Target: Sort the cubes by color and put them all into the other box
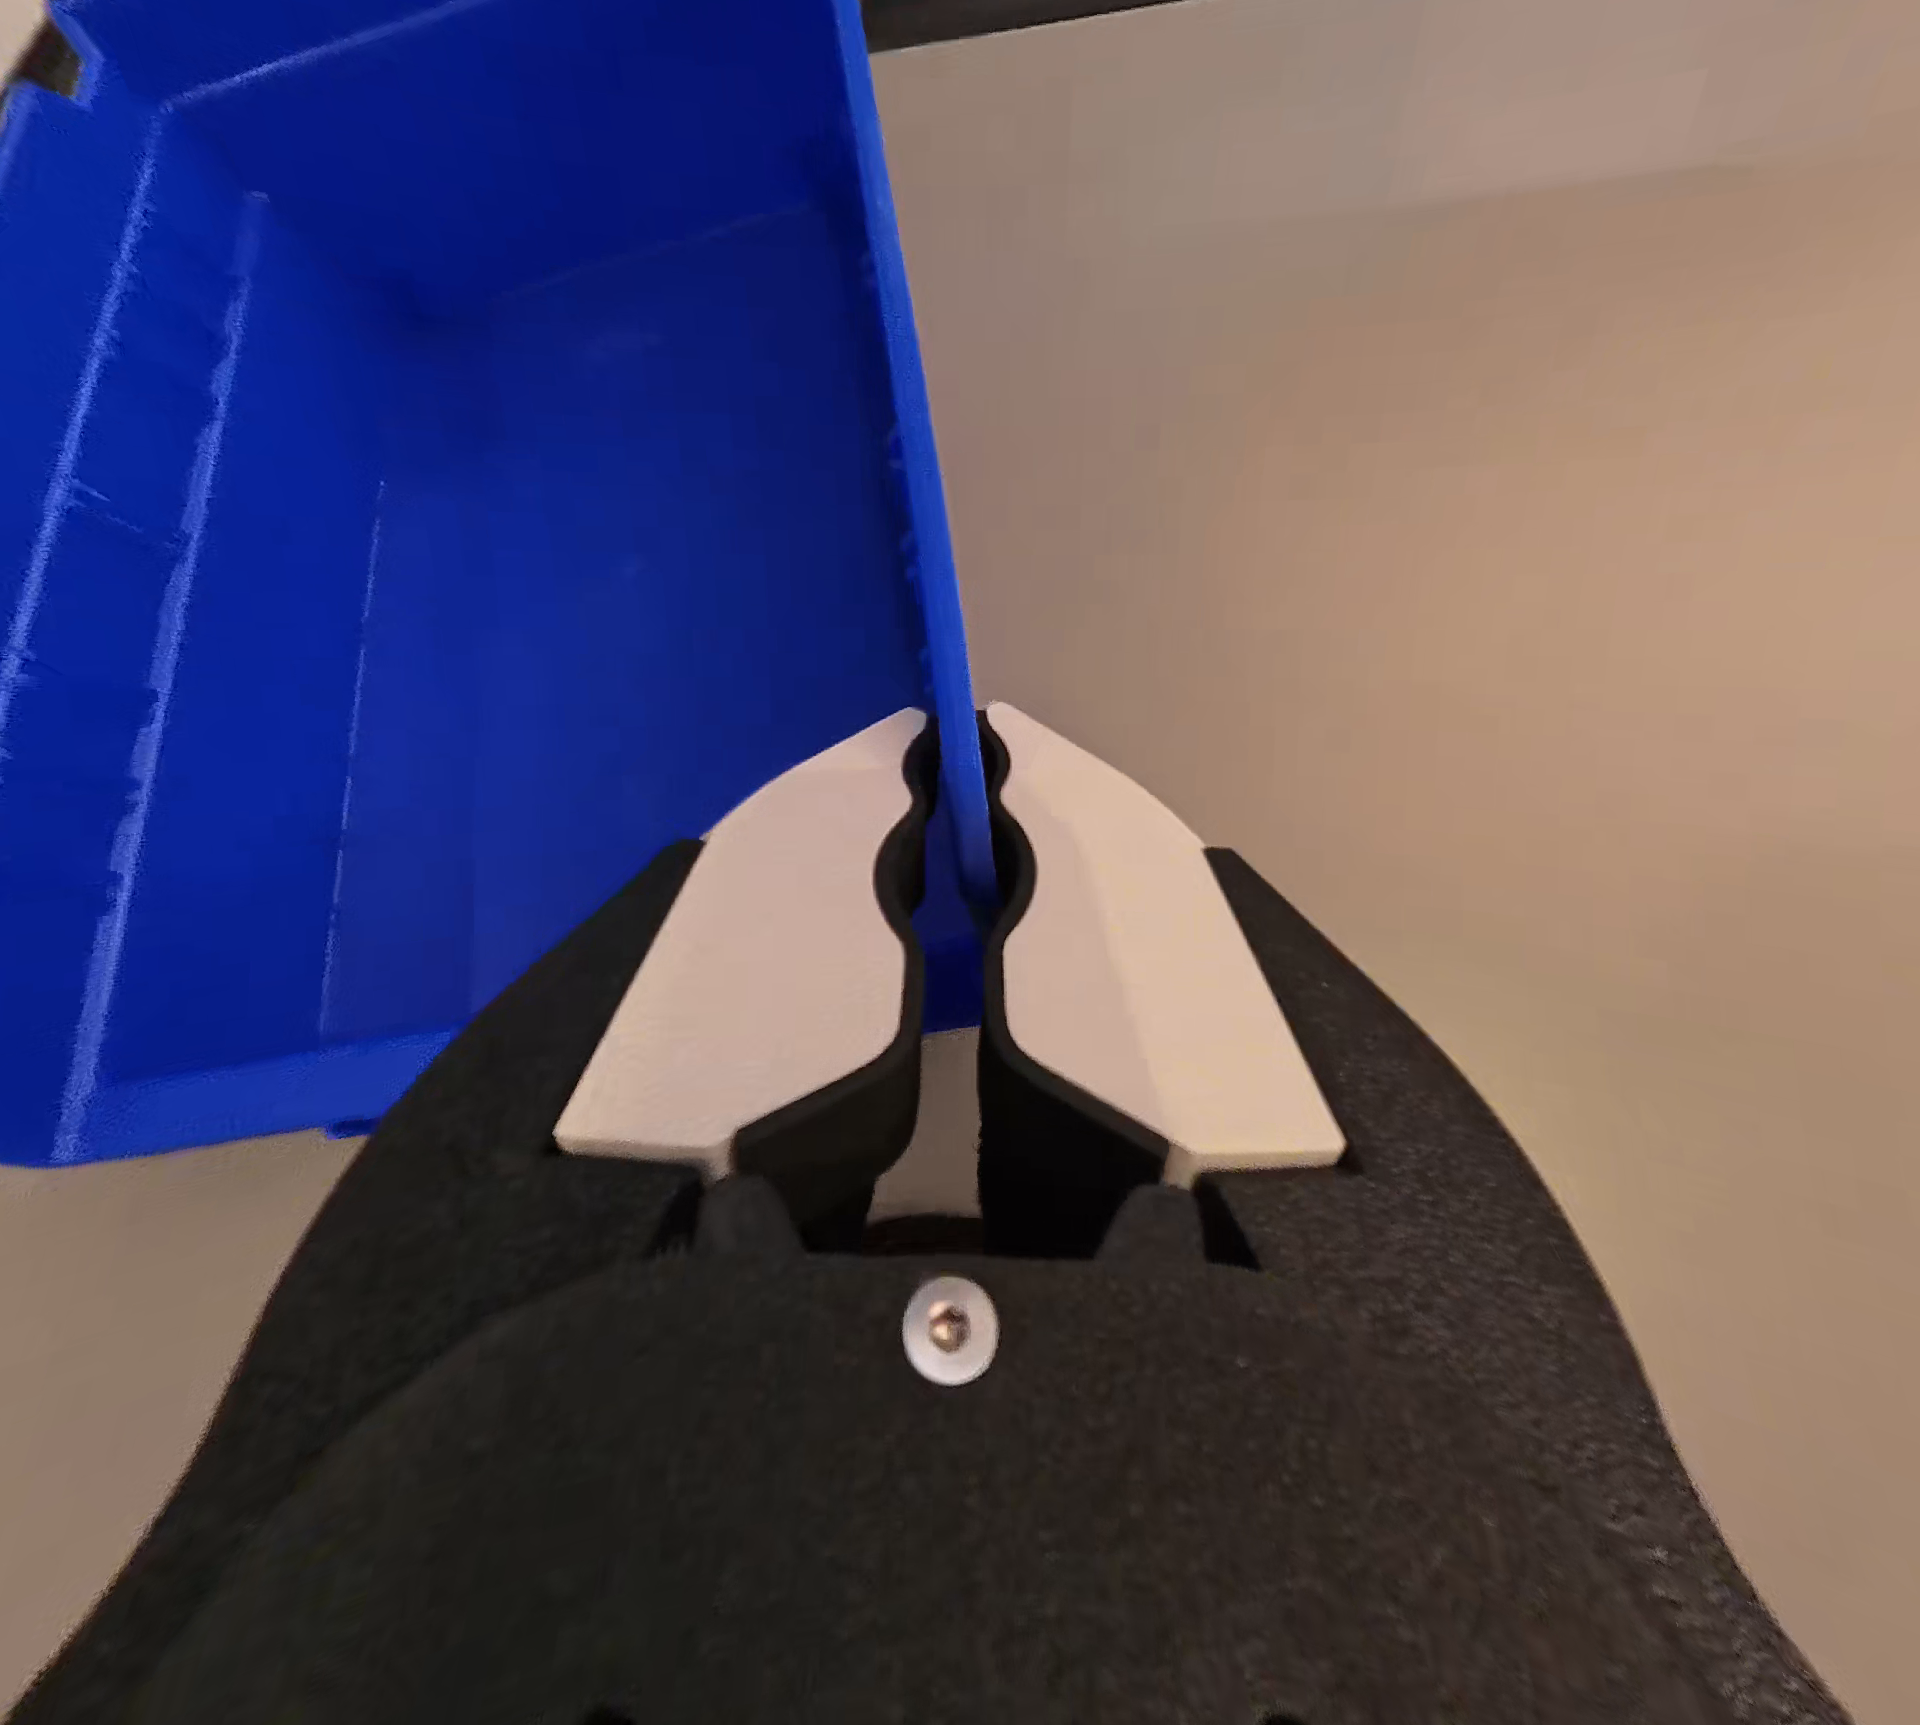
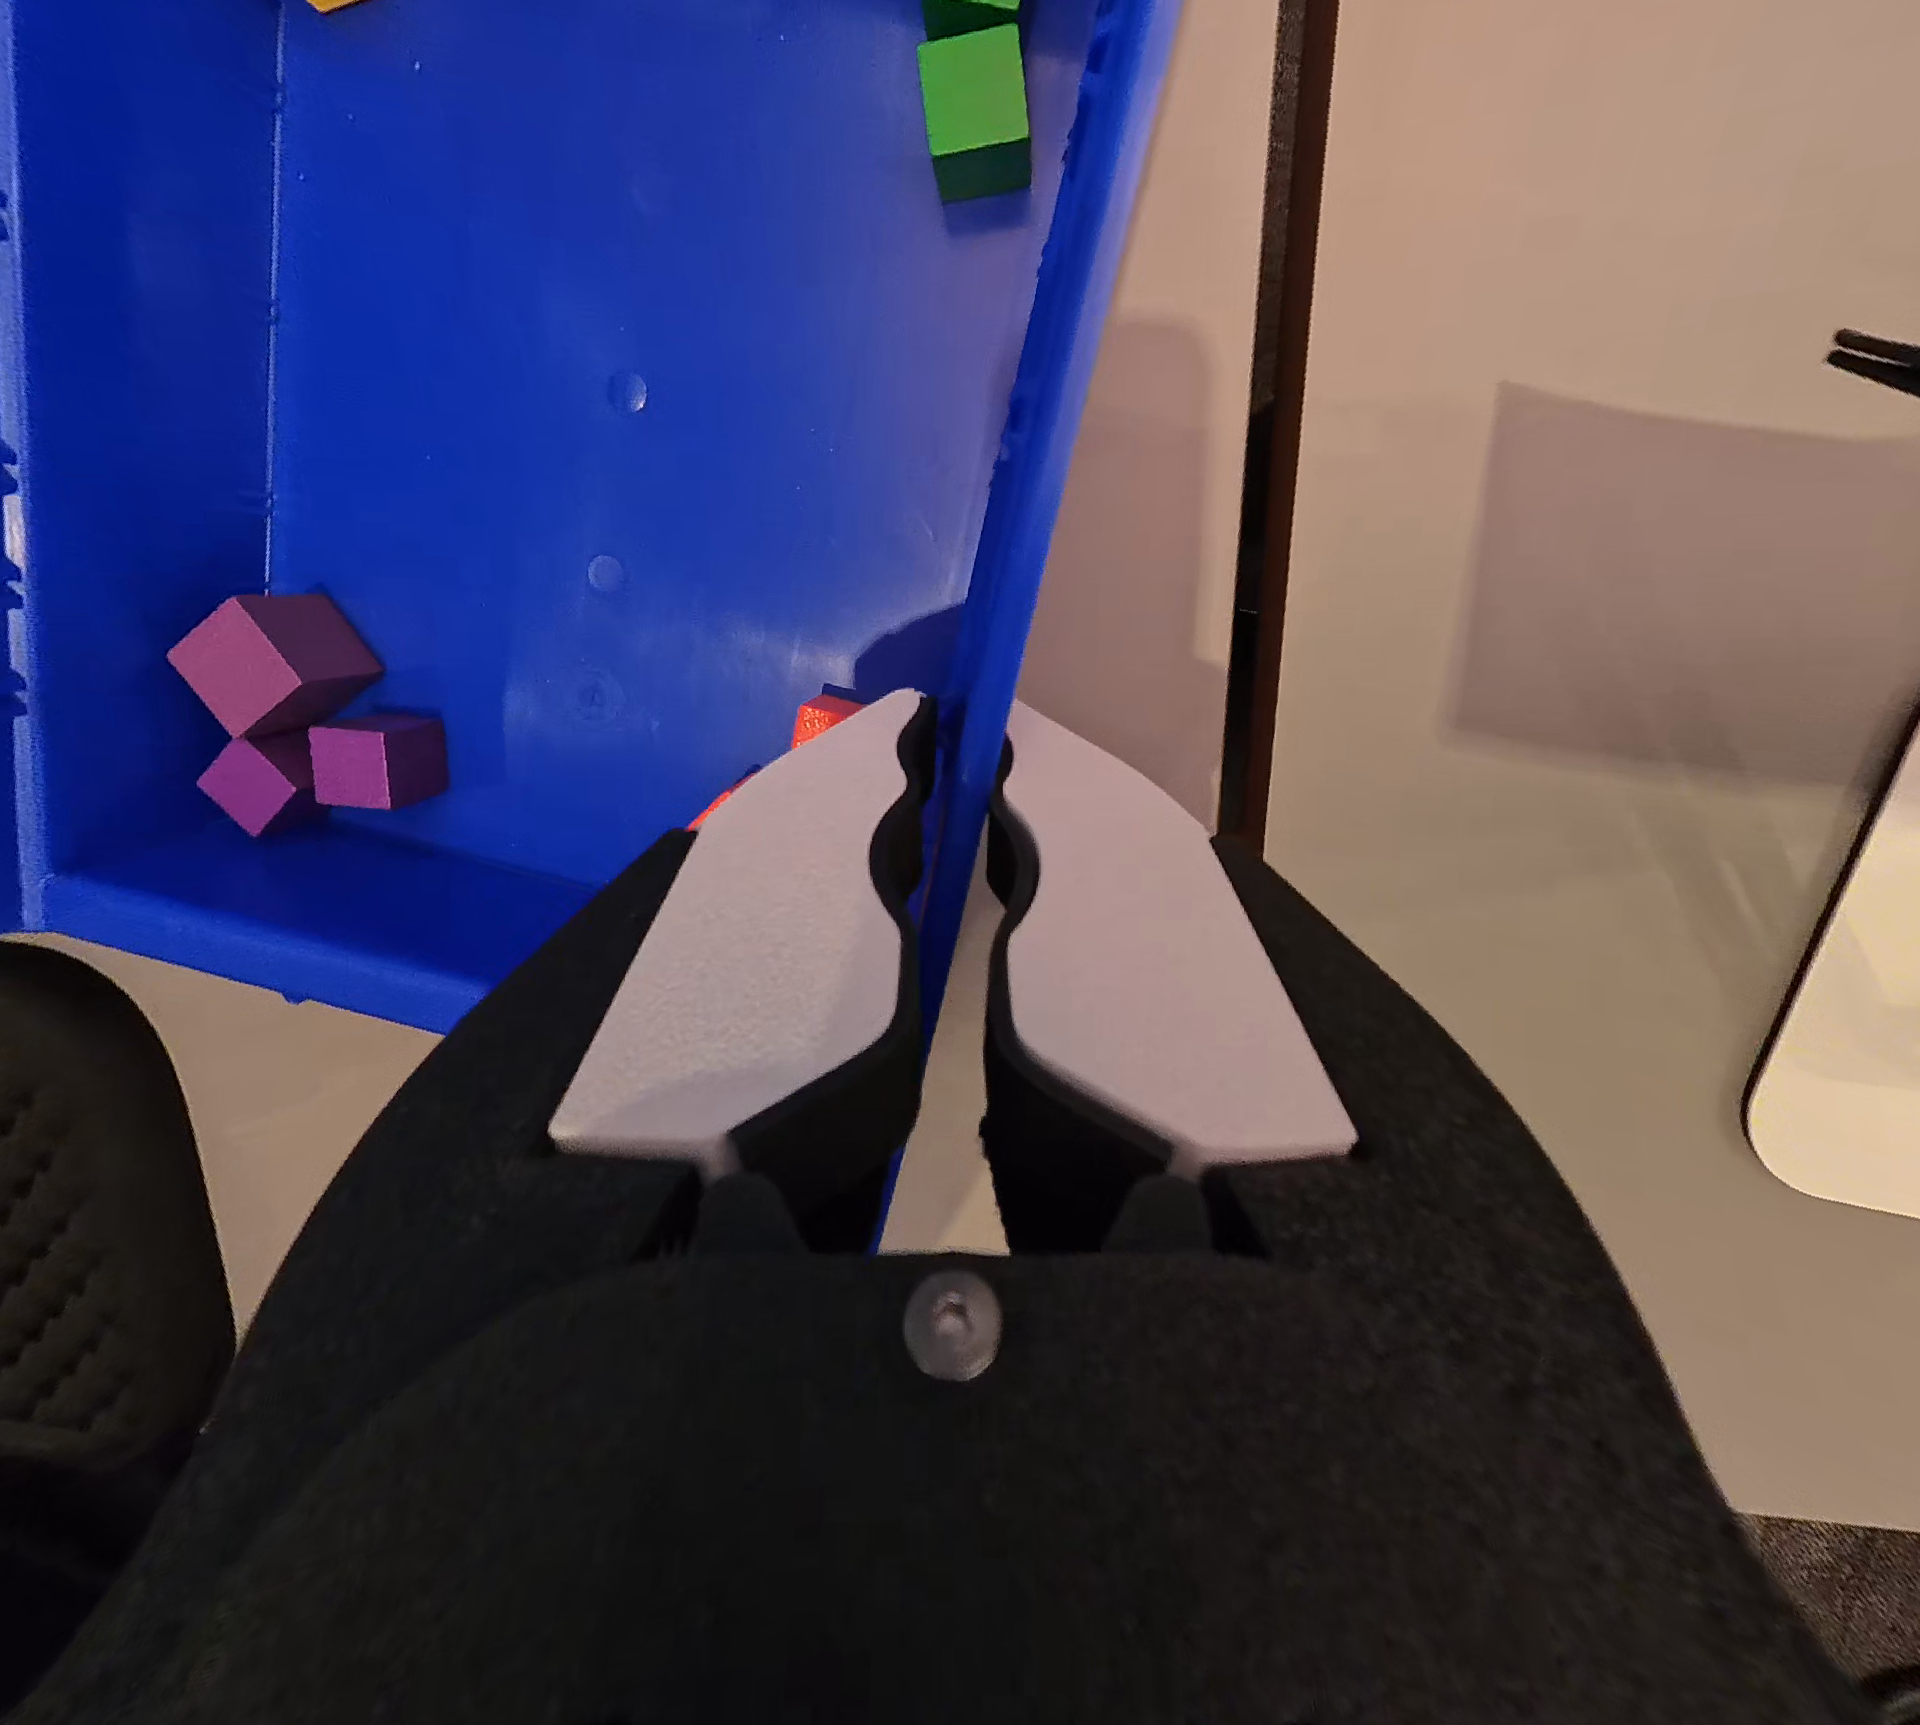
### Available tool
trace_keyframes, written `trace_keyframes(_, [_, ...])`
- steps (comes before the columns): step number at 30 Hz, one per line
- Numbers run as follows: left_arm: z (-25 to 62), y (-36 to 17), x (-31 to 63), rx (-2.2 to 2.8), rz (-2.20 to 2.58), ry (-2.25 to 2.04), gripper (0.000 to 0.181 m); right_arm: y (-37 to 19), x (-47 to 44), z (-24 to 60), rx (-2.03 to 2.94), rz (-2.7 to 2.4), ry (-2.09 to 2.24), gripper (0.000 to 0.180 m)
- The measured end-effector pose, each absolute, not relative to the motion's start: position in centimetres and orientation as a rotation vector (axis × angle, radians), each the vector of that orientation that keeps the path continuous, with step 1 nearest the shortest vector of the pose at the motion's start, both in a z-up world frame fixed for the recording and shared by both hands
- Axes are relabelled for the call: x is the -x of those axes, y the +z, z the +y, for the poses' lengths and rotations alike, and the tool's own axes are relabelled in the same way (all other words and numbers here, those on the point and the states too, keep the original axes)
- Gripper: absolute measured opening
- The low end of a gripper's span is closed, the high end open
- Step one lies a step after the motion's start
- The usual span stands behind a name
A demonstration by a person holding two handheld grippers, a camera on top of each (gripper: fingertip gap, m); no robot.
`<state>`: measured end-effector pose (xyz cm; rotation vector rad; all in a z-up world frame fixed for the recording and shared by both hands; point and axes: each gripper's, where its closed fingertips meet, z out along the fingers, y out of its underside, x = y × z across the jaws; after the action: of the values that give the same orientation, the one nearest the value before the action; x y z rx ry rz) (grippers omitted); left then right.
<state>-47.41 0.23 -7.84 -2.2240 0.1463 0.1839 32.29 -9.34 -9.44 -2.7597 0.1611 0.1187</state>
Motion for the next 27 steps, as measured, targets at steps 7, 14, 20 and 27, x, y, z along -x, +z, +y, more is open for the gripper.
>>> trace_keyframes(7, [-1.0, -7.9, 37.3, 2.155, 0.194, -0.122, 0.016, -9.5, -30.8, -9.1, 2.797, 0.141, 0.142, 0.007])
trace_keyframes(14, [-3.5, -8.0, 28.9, 2.100, 0.364, -0.189, 0.020, -9.7, -30.1, -8.1, 2.813, 0.182, 0.187, 0.012])
trace_keyframes(20, [-5.7, -8.0, 22.8, 2.052, 0.523, -0.231, 0.023, -10.8, -29.5, -7.9, 2.857, 0.290, 0.255, 0.018])
trace_keyframes(27, [-7.6, -7.7, 16.7, 2.001, 0.609, -0.362, 0.026, -11.8, -30.1, -7.8, 2.903, 0.319, 0.137, 0.007])
